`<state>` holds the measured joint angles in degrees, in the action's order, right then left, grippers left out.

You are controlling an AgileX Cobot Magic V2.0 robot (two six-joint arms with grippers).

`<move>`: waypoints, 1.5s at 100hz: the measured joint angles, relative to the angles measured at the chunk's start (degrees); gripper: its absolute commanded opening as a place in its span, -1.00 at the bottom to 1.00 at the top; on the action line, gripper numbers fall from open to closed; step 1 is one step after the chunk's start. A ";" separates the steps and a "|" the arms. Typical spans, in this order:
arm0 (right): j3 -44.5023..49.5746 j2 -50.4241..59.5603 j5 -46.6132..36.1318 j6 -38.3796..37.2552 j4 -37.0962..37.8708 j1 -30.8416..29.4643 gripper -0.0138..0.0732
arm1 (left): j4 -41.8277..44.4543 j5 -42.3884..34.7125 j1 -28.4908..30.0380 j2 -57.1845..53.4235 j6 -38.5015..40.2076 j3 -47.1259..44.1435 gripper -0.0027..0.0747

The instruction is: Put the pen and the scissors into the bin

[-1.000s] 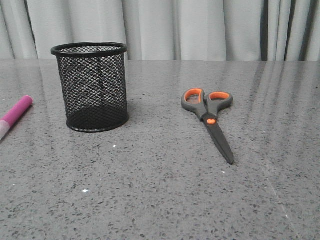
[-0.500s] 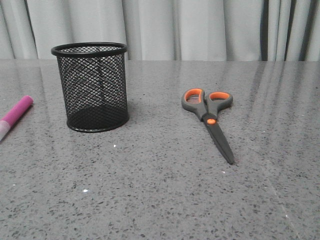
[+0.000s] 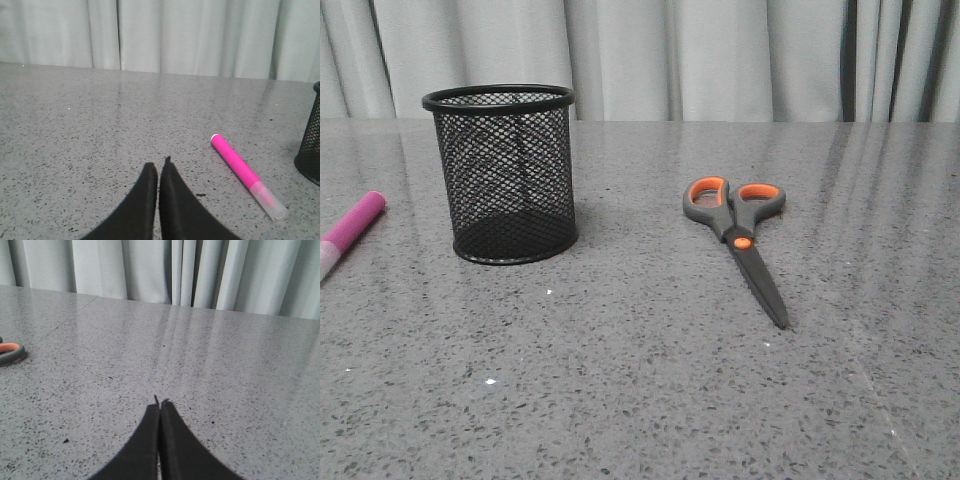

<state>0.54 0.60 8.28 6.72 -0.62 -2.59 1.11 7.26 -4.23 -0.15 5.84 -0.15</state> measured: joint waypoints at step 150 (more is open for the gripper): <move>-0.98 0.00 -3.70 -0.10 -35.93 0.00 -0.83 | -38.72 -4.15 0.00 0.00 0.00 0.69 -0.99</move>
<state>-0.44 0.60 4.58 6.61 -36.55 -2.59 -37.61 3.11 -4.23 -0.15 5.84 0.54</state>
